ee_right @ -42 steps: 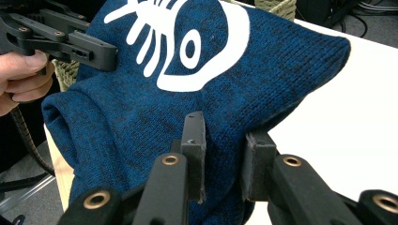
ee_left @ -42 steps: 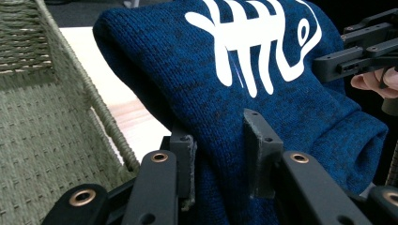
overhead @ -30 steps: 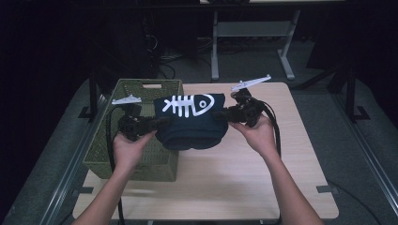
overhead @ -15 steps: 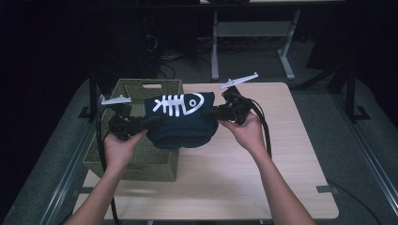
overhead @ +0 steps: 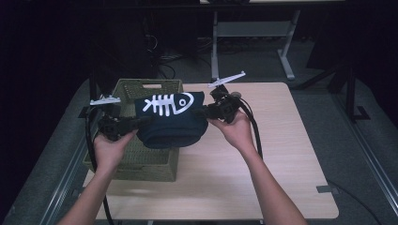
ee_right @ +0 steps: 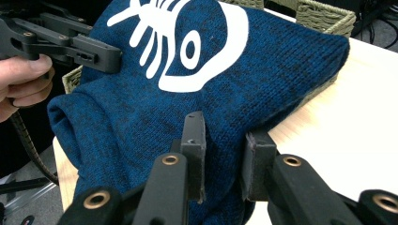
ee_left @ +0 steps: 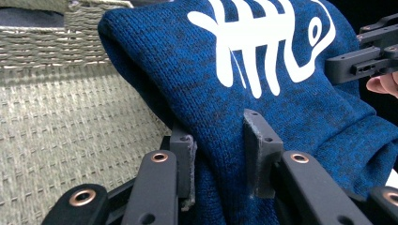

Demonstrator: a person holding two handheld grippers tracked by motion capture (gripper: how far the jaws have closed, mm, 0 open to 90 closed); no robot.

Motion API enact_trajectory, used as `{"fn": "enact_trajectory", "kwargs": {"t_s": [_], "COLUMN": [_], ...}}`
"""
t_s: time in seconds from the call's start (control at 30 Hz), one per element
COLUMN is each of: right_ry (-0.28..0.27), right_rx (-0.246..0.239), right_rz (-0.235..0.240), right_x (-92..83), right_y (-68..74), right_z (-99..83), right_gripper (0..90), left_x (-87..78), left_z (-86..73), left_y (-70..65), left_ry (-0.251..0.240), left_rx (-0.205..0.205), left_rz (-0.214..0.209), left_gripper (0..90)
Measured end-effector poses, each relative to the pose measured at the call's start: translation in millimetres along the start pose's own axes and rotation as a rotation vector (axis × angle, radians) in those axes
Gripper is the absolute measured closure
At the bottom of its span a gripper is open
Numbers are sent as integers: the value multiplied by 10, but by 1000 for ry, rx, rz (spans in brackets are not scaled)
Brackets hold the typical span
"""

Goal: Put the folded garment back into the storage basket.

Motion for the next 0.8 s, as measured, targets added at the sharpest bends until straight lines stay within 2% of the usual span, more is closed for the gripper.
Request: {"fn": "enact_trajectory", "kwargs": {"t_s": [0.2, 0.53, 0.8], "right_ry": [12, 19, 18], "right_rx": [-2, -11, 2], "right_rz": [6, 16, 33], "right_x": [101, 225, 330], "right_y": [42, 125, 162], "right_z": [5, 37, 48], "right_gripper": [742, 742, 742], "left_x": [-59, -146, -206], "left_z": [-40, -82, -123], "left_y": [69, 181, 281], "left_ry": [0, 10, 22], "left_rx": [-11, -8, -9], "left_rz": [7, 18, 33], "left_gripper": [682, 682, 682]}}
Point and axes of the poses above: each handheld gripper's, and its own axes: x roughly forward along the jaws, z roughly out of its top, y roughly to its left, the point moved 10 cm from there along x, roughly forward along the jaws, and after that the axes turned 12 degrees about x, right-handed, at the moved point
